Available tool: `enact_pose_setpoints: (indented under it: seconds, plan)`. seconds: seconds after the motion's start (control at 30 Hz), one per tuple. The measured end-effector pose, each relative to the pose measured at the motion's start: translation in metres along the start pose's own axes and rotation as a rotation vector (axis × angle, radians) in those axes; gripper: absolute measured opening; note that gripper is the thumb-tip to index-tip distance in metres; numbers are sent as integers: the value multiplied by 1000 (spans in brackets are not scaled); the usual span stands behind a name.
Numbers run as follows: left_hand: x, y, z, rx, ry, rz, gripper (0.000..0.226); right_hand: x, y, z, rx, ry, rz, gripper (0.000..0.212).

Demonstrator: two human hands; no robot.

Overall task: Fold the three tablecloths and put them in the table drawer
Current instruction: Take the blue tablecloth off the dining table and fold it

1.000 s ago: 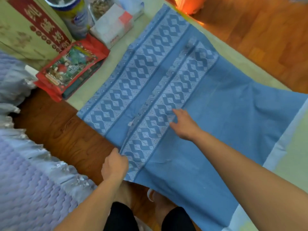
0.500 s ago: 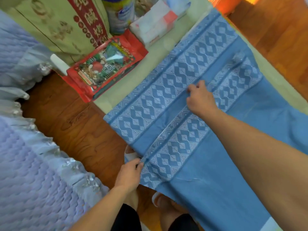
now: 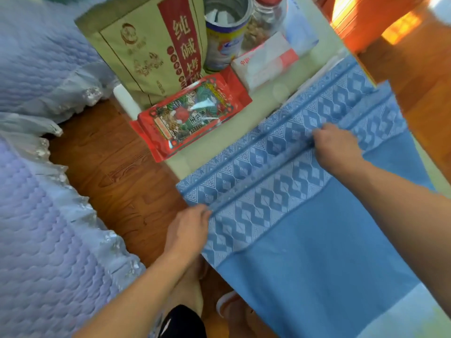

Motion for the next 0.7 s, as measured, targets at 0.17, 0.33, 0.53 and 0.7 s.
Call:
enact_pose_setpoints:
  seconds: [0.17, 0.33, 0.53, 0.7]
  plan:
    - [-23, -46, 51, -133, 244, -63, 31, -13, -47, 45, -20, -11, 4, 16]
    - [-24, -78, 80, -166, 593, 169, 72, 0, -49, 54, 17, -50, -101, 16]
    - [-15, -73, 107, -65, 349, 395, 50, -1, -44, 55, 76, -85, -149, 17]
    - [-20, -75, 106, -174, 764, 225, 35, -11, -48, 55, 121, -58, -140, 17]
Point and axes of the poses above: each hand's wrist, its own y-axis away from the middle knuckle, its own x-axis out of the palm, z = x × y, the point moved 4 cm from there along -y, towards the middle knuckle, and after that the axes turned 3 degrees about z, right-handed, at the moved point
